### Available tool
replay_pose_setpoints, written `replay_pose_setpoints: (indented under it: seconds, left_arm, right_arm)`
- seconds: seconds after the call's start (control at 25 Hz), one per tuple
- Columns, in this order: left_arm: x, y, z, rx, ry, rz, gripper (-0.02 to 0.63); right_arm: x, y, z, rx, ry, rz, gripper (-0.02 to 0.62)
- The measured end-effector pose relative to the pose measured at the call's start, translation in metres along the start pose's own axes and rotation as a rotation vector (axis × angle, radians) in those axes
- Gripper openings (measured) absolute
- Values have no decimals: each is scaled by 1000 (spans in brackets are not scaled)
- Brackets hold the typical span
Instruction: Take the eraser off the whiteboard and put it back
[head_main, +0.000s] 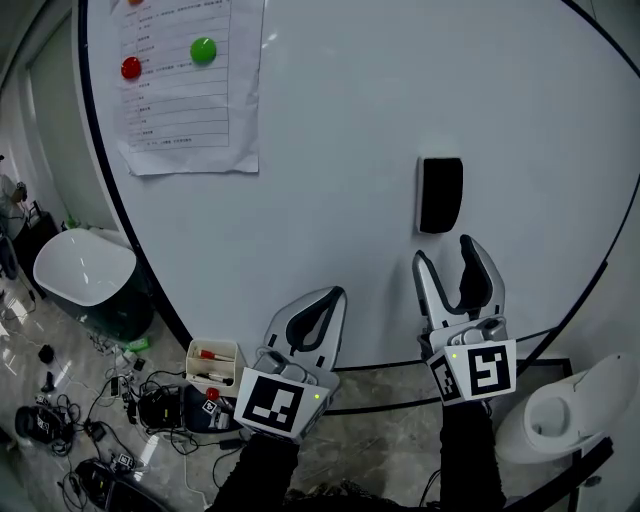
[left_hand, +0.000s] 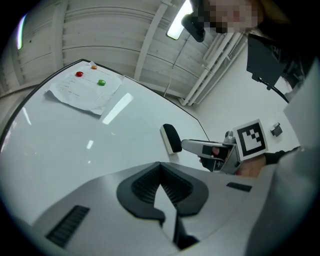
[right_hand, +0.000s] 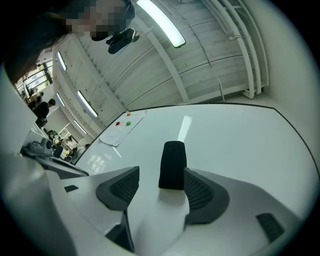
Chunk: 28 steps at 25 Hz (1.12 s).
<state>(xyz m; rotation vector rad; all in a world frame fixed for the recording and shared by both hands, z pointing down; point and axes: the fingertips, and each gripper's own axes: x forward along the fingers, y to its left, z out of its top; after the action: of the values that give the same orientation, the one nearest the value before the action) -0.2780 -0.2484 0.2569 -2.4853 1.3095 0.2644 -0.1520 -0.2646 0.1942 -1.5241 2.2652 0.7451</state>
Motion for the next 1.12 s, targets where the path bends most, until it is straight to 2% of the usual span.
replay_pose_setpoints:
  seconds: [0.16, 0.52, 0.68, 1.12]
  left_arm:
    - [3, 6, 3, -18, -13, 12, 6]
    - [2, 12, 0, 18, 10, 0, 6]
    - [1, 12, 0, -8, 3, 6, 6]
    - [0, 11, 5, -3, -2, 8, 6]
  right_arm:
    - [19, -6, -4, -16, 18, -22, 299]
    - [56, -23, -15, -63, 51, -104, 299]
    - [64, -26, -22, -79, 77, -125, 299]
    - [63, -26, -23, -104, 86, -132, 293]
